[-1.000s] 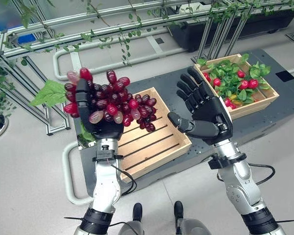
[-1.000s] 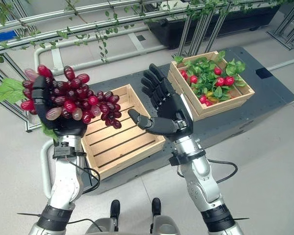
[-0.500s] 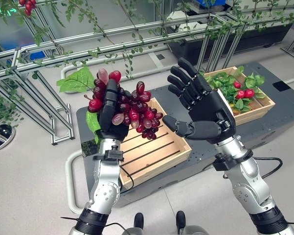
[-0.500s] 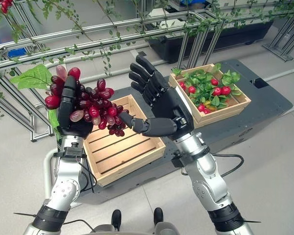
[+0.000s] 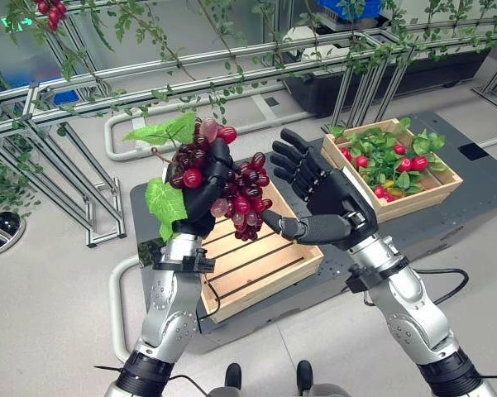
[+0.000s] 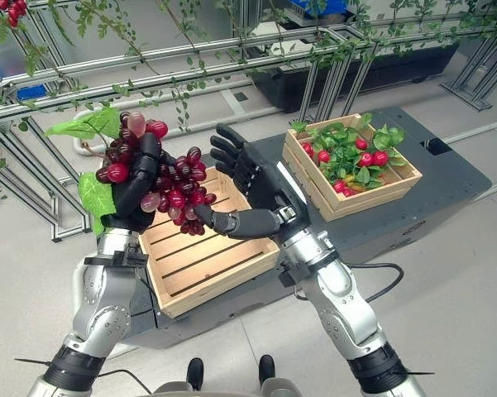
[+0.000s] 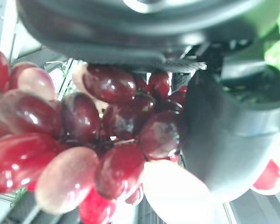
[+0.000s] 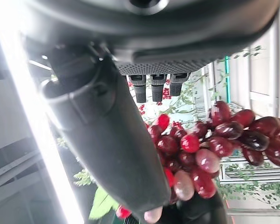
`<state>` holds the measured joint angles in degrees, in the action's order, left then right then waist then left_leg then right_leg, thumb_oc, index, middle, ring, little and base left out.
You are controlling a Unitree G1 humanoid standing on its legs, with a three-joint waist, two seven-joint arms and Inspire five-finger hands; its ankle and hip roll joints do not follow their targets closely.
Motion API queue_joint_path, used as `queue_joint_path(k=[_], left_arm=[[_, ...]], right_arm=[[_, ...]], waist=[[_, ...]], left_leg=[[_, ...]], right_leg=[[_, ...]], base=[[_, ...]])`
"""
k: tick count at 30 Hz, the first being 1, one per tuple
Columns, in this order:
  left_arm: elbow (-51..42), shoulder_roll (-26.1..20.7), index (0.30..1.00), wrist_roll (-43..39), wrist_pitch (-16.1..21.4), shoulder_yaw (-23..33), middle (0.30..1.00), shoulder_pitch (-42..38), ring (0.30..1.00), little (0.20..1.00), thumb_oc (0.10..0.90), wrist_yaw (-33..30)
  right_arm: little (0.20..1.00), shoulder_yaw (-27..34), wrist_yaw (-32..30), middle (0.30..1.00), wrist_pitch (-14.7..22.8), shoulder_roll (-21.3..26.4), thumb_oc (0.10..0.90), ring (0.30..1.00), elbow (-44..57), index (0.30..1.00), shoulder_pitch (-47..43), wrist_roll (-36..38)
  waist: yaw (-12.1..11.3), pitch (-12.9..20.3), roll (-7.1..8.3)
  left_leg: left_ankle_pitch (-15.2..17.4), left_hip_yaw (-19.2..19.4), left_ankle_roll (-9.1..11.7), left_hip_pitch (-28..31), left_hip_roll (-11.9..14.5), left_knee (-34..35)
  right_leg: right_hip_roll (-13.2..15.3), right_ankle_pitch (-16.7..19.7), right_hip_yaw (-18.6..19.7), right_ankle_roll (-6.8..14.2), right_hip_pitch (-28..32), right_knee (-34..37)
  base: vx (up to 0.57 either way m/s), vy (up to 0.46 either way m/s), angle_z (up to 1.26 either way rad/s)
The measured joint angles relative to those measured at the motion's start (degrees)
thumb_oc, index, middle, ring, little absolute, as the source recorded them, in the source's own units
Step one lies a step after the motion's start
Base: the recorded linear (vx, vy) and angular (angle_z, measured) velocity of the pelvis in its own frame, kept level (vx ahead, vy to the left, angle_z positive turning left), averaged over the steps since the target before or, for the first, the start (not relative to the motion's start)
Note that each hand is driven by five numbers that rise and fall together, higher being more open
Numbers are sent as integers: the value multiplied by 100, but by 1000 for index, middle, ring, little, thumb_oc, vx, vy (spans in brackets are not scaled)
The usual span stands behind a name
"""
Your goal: Pick up the fruits from the basket on one side to the basket on the other side
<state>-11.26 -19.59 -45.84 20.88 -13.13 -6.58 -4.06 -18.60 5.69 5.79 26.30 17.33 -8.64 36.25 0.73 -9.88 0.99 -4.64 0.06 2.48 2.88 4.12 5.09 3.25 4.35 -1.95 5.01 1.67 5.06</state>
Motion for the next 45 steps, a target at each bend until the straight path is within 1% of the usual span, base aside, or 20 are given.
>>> queue_joint_path(k=[5, 7, 15, 19, 21, 23, 28, 30, 35, 36, 37, 38, 42, 43, 45], left_arm=[[-63, -100, 300, 12, 2, -85, 300, -3, 300, 300, 400, 107], [-166, -194, 300, 11, 2, -204, 300, -4, 300, 300, 400, 190], [-205, -199, 300, -16, 0, -248, 300, -7, 300, 300, 400, 432], [-224, -221, 300, -208, -6, -351, 300, -7, 300, 300, 400, 482], [-224, -244, 300, -232, -42, -402, 300, -8, 300, 300, 400, 579], [-224, -286, 300, -232, -74, -491, 300, -10, 300, 300, 400, 807], [-229, -395, 300, -305, -203, -510, 300, -66, 300, 300, 400, 1038], [-228, -438, 300, -368, -325, -512, 300, -66, 300, 300, 400, 1085], [-228, -545, 300, -427, -443, -566, 300, -65, 300, 300, 400, 1175], [-228, -559, 300, -426, -444, -584, 300, -65, 300, 300, 400, 1182], [-228, -563, 300, -427, -443, -590, 300, -65, 300, 300, 400, 1189], [-228, -566, 300, -430, -442, -594, 300, -65, 300, 300, 400, 1212], [-228, -588, 300, -433, -442, -591, 300, -64, 300, 300, 400, 1228], [-232, -614, 300, -430, -439, -628, 300, -64, 300, 300, 400, 1304], [-233, -637, 300, -402, -442, -689, 300, -58, 300, 300, 400, 1345]], right_arm=[[900, -209, -193, 900, -29, -28, 800, 900, -236, 900, 4, -48], [900, -254, -243, 900, -29, -28, 800, 900, -313, 900, 4, -216], [900, -289, -247, 900, -28, -37, 800, 900, -363, 900, 0, -205], [900, -384, -230, 900, -28, -36, 800, 900, -363, 900, 0, -179], [900, -461, -175, 900, -28, -33, 800, 900, -365, 900, 0, -85], [900, -489, -31, 900, -29, -30, 800, 900, -372, 900, 0, 43], [900, -488, 115, 900, -29, 4, 800, 900, -424, 900, 3, 255], [900, -488, 218, 900, -29, 32, 800, 900, -484, 900, 4, 257], [900, -490, 345, 900, -28, 129, 800, 900, -564, 900, 12, 278], [695, -497, 360, 695, -29, 140, 664, 695, -575, 695, 16, 324], [321, -497, 388, 321, -29, 143, 414, 321, -582, 321, 21, 396], [300, -511, 408, 300, -28, 148, 400, 300, -598, 300, 27, 504], [300, -618, 438, 300, -28, 160, 400, 300, -639, 300, 78, 547], [300, -588, 408, 300, -28, 137, 400, 300, -674, 300, 129, 678], [300, -542, 379, 300, -28, 116, 400, 300, -741, 300, 159, 701]], waist=[[-10, 0, 0], [-15, 0, -1], [-10, 3, -6], [-14, 4, -7], [-12, 4, -7], [-12, 4, -7], [-2, 41, -17], [2, 126, -23], [4, 276, -28], [5, 306, -29], [6, 319, -30], [5, 337, -28], [4, 353, -31], [0, 353, -31], [-10, 355, -33]], left_leg=[[-3, -12, 4, -4, 1, 0], [-4, -16, 4, -5, -2, 0], [-6, -16, 5, -4, -6, 0], [-6, -18, 5, -4, -7, 0], [-6, -18, 5, -4, -7, 0], [-6, -18, 5, -4, -7, 0], [-5, -14, 4, -5, -5, 0], [0, -8, -1, -12, -4, 0], [7, 0, -11, -12, -4, 1], [17, 0, -26, -13, -3, 1], [20, 0, -31, -13, -1, 1], [21, 0, -33, -13, 2, 1], [21, 1, -33, -13, 6, 1], [21, 1, -34, -13, 6, 1], [22, 1, -34, -14, 0, 1]], right_leg=[[-1, 0, -12, 0, 4, 0], [1, 0, -15, 0, 4, 0], [-1, 0, -15, 0, 6, 0], [-1, 0, -16, 0, 6, 0], [-1, 0, -16, 0, 5, 0], [0, 0, -15, 0, 5, 0], [-1, 0, -11, 0, 0, 0], [0, -2, -7, 0, -11, 0], [-2, -5, 4, 1, -15, 0], [-2, -5, 4, 1, -16, 1], [-2, -5, 5, 1, -16, 1], [-2, -5, 6, 1, -16, 1], [-3, -5, 11, 1, -17, 1], [-3, -5, 12, 1, -18, 1], [1, -5, 12, 1, -19, 1]], base=[[0, 0, 0], [0, 0, 0], [0, 0, 0], [0, 0, 0], [0, 0, 0], [0, 0, 0], [0, 0, 0], [0, 0, 0], [0, 0, 0], [0, 0, 0], [0, 0, 0], [0, 0, 0], [0, 0, 0], [0, 0, 0], [0, 0, 0]])
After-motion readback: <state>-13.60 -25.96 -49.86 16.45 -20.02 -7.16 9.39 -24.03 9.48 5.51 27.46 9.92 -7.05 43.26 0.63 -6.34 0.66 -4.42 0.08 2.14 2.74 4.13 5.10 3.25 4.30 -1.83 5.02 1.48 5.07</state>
